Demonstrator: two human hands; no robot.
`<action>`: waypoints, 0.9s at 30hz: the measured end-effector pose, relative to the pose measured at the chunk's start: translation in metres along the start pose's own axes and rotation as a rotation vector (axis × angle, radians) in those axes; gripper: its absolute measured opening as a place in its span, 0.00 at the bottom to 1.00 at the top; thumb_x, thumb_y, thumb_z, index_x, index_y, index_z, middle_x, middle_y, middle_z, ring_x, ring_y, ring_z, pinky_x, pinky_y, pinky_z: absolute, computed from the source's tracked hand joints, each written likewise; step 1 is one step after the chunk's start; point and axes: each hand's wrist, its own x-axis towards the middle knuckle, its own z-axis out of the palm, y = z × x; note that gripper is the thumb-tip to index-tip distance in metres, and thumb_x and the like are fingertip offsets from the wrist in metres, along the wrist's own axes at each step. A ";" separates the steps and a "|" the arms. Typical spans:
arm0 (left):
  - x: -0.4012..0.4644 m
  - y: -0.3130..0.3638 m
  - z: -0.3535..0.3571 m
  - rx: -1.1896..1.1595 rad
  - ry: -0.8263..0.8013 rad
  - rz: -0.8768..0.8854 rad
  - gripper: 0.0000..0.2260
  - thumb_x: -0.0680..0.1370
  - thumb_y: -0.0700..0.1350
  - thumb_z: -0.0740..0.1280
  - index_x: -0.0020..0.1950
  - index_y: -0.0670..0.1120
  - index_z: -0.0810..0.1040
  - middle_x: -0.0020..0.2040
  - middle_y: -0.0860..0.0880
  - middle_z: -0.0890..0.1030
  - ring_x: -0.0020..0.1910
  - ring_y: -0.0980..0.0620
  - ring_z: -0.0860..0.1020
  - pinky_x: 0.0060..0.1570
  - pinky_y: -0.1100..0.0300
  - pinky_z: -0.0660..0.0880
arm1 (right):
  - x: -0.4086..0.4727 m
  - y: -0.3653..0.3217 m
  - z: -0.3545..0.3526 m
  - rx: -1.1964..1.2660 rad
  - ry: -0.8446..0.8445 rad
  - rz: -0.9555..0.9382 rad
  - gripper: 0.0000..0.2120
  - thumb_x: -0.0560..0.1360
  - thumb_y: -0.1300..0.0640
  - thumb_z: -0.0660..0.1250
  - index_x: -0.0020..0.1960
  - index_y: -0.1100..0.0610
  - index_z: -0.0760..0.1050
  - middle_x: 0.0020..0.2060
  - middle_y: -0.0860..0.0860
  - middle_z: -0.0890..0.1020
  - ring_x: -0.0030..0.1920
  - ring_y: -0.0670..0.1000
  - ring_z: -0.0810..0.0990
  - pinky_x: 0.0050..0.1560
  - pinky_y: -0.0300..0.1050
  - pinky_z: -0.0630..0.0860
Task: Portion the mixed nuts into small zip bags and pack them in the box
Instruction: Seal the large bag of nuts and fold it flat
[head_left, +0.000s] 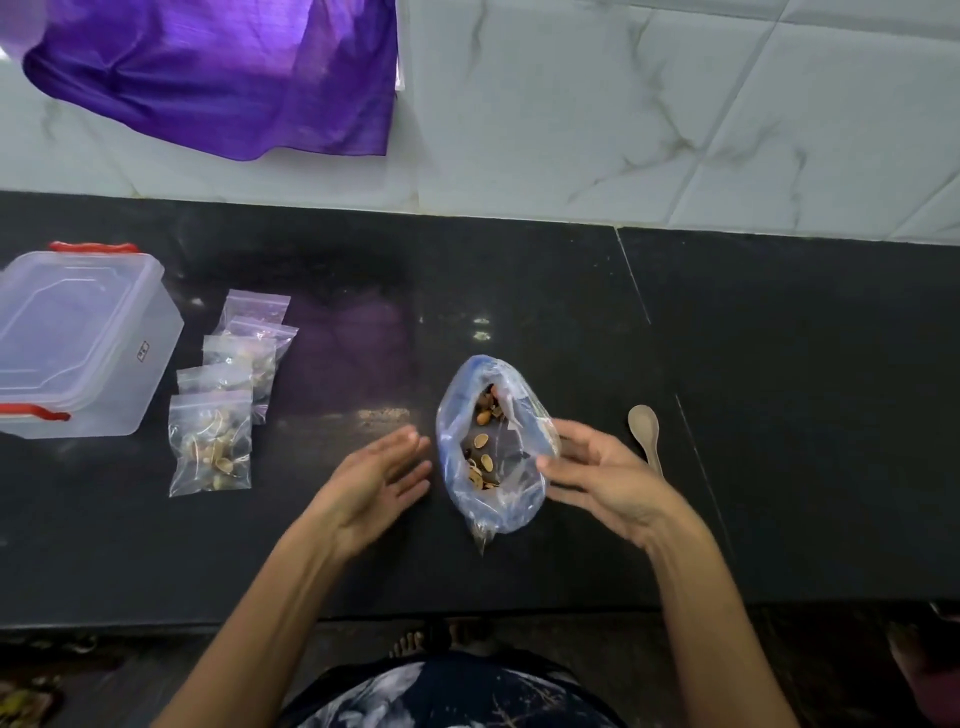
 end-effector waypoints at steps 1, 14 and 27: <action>-0.001 -0.003 -0.005 0.021 -0.026 -0.024 0.14 0.78 0.39 0.64 0.62 0.42 0.76 0.61 0.42 0.79 0.62 0.44 0.76 0.61 0.51 0.72 | 0.000 0.004 0.000 -0.014 -0.027 0.006 0.17 0.73 0.69 0.67 0.60 0.57 0.76 0.54 0.55 0.82 0.55 0.52 0.81 0.57 0.49 0.78; -0.027 -0.020 0.040 0.676 0.168 0.554 0.05 0.76 0.33 0.64 0.42 0.41 0.71 0.38 0.43 0.78 0.32 0.49 0.81 0.30 0.54 0.80 | 0.006 0.004 0.031 -0.507 0.680 -0.332 0.07 0.67 0.67 0.70 0.38 0.61 0.71 0.30 0.50 0.73 0.30 0.48 0.72 0.33 0.41 0.74; -0.047 -0.025 0.050 -0.161 0.020 0.034 0.27 0.66 0.31 0.71 0.64 0.38 0.70 0.52 0.37 0.82 0.42 0.46 0.84 0.37 0.56 0.82 | -0.022 0.012 0.033 0.198 0.177 0.023 0.17 0.68 0.68 0.72 0.55 0.61 0.74 0.40 0.53 0.84 0.35 0.47 0.82 0.33 0.38 0.76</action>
